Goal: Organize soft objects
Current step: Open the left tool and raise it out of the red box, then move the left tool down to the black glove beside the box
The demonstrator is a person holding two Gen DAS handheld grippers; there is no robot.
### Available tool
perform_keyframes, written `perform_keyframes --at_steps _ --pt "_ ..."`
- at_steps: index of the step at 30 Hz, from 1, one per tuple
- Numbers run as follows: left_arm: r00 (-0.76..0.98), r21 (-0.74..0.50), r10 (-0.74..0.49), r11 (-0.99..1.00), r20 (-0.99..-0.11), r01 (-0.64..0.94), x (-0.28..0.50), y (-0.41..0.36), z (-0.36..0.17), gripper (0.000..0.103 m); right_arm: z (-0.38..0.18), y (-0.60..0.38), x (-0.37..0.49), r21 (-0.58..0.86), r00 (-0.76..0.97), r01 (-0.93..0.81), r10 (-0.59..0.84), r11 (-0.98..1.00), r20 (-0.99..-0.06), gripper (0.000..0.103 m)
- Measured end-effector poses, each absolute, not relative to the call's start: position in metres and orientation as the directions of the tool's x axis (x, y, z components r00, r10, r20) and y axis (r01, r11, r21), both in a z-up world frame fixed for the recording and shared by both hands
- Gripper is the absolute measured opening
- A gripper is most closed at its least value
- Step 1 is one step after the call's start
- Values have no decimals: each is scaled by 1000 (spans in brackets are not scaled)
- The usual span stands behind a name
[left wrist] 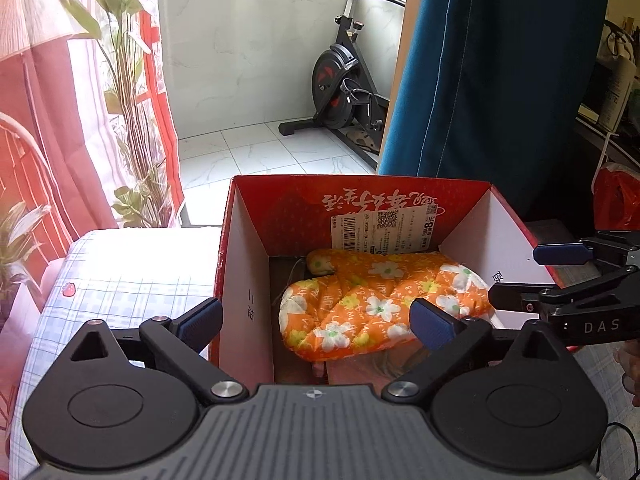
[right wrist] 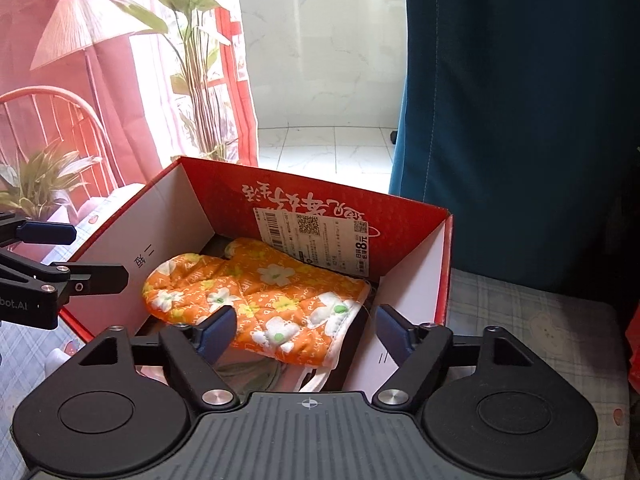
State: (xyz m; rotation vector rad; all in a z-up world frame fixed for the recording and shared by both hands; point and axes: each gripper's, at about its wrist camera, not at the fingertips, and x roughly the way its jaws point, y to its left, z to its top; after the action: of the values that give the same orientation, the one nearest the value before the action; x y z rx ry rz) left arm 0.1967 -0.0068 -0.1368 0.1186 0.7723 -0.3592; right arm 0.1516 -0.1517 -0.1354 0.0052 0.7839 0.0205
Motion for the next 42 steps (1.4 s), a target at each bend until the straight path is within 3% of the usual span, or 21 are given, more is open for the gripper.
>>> perform_keyframes --at_steps 1,2,17,42 --pt "662 -28 -275 933 -698 358 193 -6 -134 103 -132 -152 147 18 716 -12 21 1000 -698 100" --pt "665 -31 -276 934 -694 356 190 -4 -132 103 -129 -153 142 28 727 -5 23 1000 -686 102" --pt "705 -66 -295 941 -645 333 132 17 -122 103 -117 -147 82 148 814 44 51 988 -579 103" --pt "699 -102 -302 944 -648 313 63 53 -154 103 -142 -111 7 167 822 -80 160 983 -547 102"
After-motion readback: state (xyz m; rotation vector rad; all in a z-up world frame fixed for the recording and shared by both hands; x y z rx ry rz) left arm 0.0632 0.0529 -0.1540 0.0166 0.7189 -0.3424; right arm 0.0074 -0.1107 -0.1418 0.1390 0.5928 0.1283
